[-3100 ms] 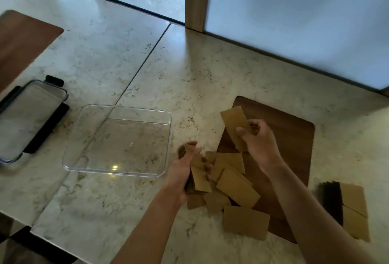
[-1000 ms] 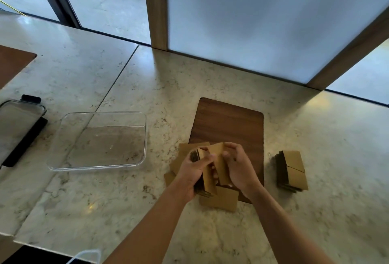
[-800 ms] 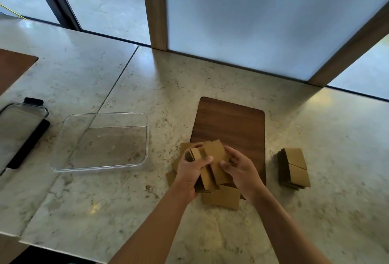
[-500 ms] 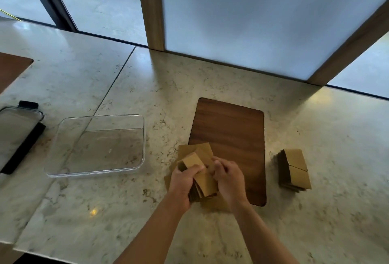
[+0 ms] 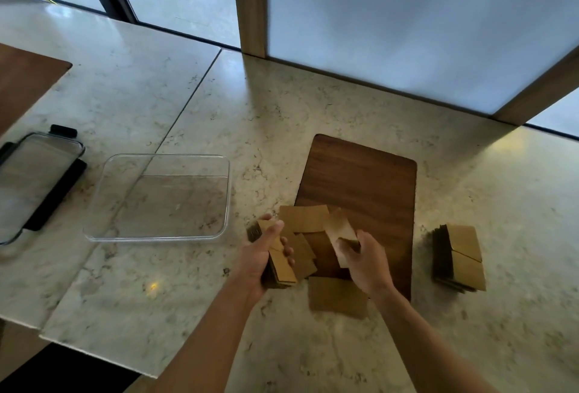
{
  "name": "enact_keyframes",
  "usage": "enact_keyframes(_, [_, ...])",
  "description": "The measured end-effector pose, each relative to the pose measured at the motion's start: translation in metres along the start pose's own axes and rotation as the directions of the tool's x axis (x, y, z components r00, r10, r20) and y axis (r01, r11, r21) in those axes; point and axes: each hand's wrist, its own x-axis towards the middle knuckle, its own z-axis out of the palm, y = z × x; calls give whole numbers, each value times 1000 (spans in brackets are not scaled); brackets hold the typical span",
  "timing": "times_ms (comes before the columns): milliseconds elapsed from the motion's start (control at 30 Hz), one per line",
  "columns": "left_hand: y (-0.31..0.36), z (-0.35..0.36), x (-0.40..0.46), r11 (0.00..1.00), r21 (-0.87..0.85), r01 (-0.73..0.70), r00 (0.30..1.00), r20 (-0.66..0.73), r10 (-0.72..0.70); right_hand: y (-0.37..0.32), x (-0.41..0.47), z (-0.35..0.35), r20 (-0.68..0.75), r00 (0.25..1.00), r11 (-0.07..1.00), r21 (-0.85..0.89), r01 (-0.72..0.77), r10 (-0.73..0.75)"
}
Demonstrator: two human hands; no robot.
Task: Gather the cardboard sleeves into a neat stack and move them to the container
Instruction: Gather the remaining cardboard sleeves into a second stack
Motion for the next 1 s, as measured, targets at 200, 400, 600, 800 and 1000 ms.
enact_keyframes(200, [-6, 24, 2, 952, 298, -69, 997, 56, 55, -41, -29, -7, 255, 965, 737, 640, -217, 63])
enact_keyframes(400, [-7, 8, 0, 925, 366, 100, 995, -36, -93, -51, -41, 16, 160, 952, 962, 131, 242, -261])
enact_keyframes(600, [0, -24, -7, 976, 218, -12, 1000, 8, 11, -59, 29, 16, 107, 942, 883, -329, 335, -318])
enact_keyframes(800, [5, -26, -9, 999, -7, -34, 999, 18, 35, -59, 55, 14, 207, 923, 805, -451, 385, -325])
enact_keyframes(1000, [11, -15, -5, 994, -90, 66, 994, 89, -58, -34, 35, -30, 57, 976, 971, 133, 200, -209])
